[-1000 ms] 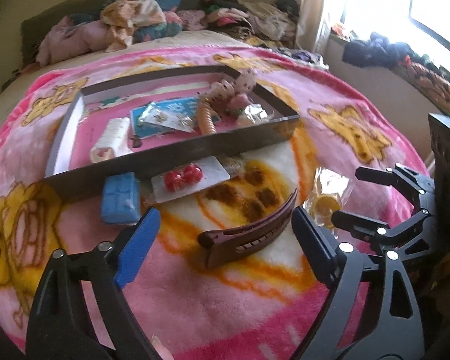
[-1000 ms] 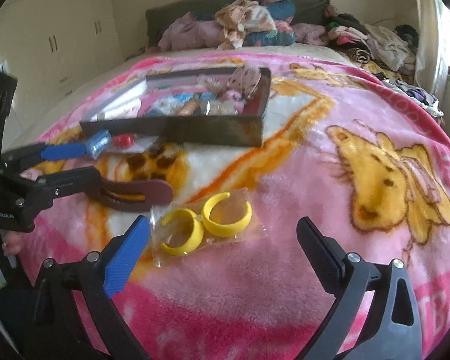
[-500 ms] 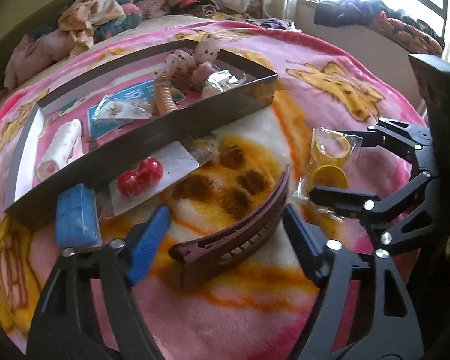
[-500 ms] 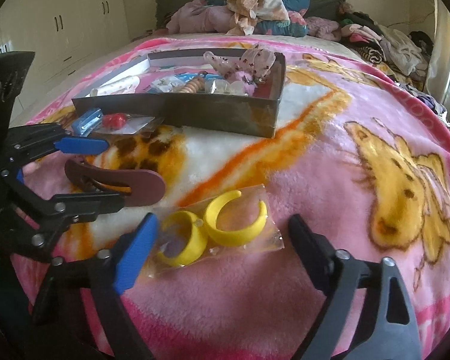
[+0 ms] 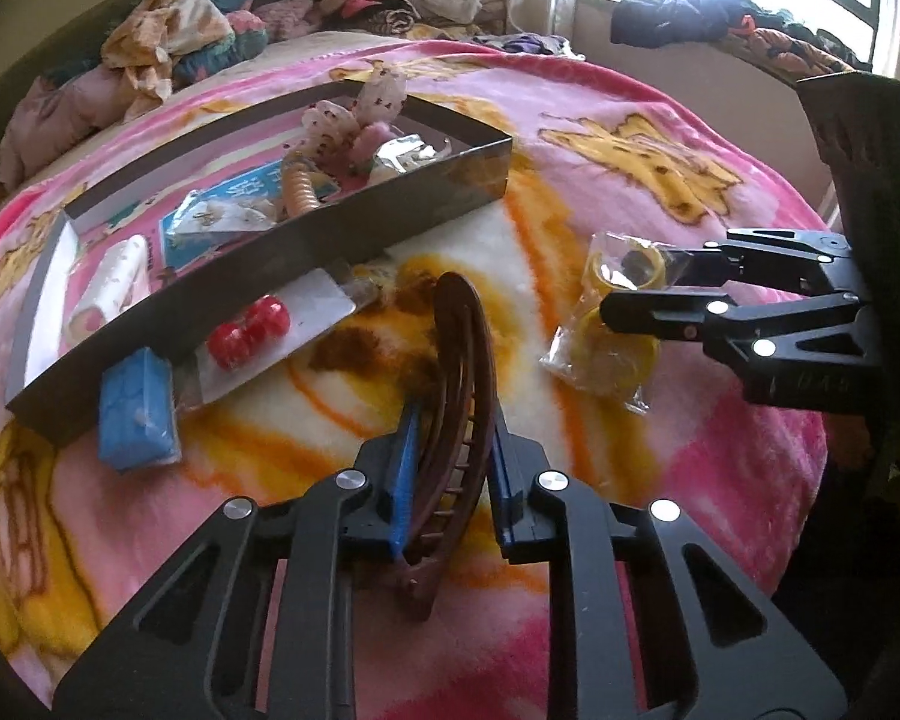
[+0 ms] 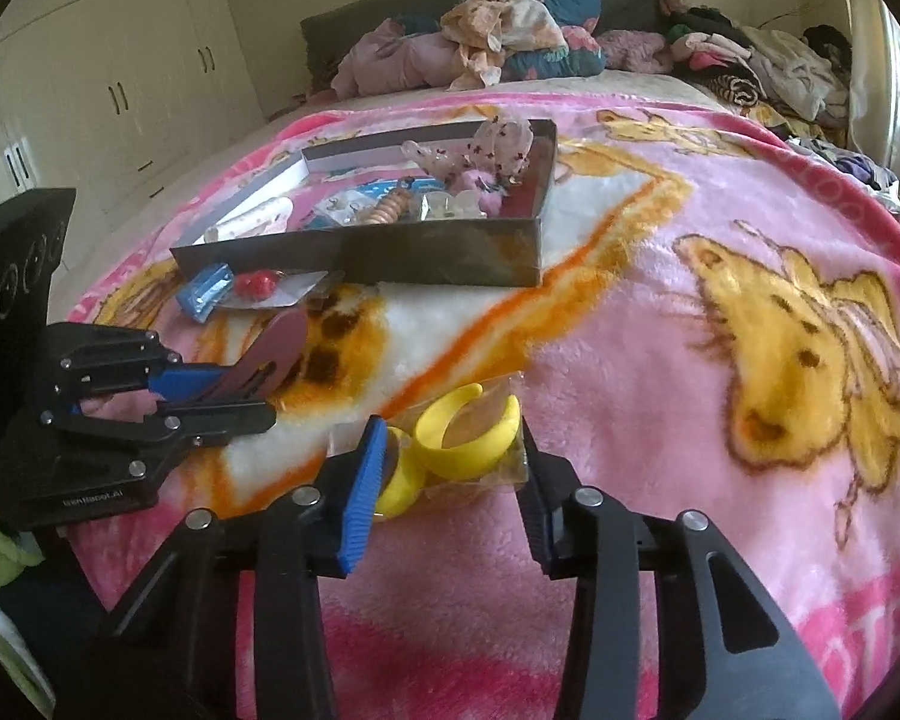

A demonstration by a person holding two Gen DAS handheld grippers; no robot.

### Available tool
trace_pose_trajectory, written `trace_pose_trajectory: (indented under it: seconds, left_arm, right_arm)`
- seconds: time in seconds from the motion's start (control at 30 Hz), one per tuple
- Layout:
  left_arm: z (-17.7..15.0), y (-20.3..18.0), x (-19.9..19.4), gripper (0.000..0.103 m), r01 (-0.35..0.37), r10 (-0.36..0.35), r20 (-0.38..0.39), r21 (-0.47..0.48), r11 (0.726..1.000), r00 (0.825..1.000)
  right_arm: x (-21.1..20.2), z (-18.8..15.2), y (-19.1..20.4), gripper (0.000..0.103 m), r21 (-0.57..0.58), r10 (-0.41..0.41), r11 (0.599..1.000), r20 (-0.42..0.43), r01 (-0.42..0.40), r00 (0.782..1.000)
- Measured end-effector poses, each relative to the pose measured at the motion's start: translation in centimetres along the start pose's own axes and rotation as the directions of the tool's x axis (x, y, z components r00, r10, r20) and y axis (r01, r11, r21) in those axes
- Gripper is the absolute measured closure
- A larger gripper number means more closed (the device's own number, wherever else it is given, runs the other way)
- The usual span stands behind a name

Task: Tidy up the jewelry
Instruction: 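Grasp the brown claw clip with the left tool while the right tool grasps the bagged yellow bangles, then carry the brown claw clip and yellow bangles over the box with both tools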

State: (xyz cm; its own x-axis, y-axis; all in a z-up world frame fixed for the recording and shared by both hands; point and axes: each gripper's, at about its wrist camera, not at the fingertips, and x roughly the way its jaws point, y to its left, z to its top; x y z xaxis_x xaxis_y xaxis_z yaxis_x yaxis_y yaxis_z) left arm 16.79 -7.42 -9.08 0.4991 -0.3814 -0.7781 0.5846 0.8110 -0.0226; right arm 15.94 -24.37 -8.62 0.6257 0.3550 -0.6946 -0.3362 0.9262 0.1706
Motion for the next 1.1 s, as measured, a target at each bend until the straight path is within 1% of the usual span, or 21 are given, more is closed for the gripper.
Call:
trace_pose_trajectory:
  seconds: [0.03, 0.17, 0.27, 0.63, 1.1]
  left_arm:
    - [-0.1, 0.1, -0.1, 0.090, 0.002, -0.002, 0.002, -0.008, 1.000, 1.000]
    - [-0.4, 0.5, -1.3, 0.096, 0.012, -0.011, 0.024, -0.044, 0.999, 1.000]
    - [-0.5, 1.0, -2.3, 0.098, 0.011, -0.008, 0.048, -0.068, 0.998, 0.999]
    - [0.1, 2.9, -5.0, 0.098, -0.008, 0.025, 0.121, -0.140, 0.990, 0.992]
    - [1.2, 5.9, -6.5, 0.098, -0.019, 0.062, 0.180, -0.232, 0.972, 0.982]
  right_arm:
    - [-0.1, 0.0, 0.0, 0.068, 0.002, 0.002, 1.000, 0.004, -0.002, 1.000]
    - [-0.6, 0.1, -0.1, 0.070, 0.013, 0.004, 1.000, 0.016, -0.004, 1.000]
    - [-0.9, 0.1, 0.1, 0.070, 0.017, 0.008, 1.000, 0.026, -0.009, 1.000]
    - [-3.0, 1.6, 1.5, 0.071, -0.003, 0.040, 0.999, 0.089, -0.040, 0.995]
    - [-2.7, 4.9, 3.4, 0.071, -0.038, 0.044, 0.998, 0.121, -0.040, 0.992]
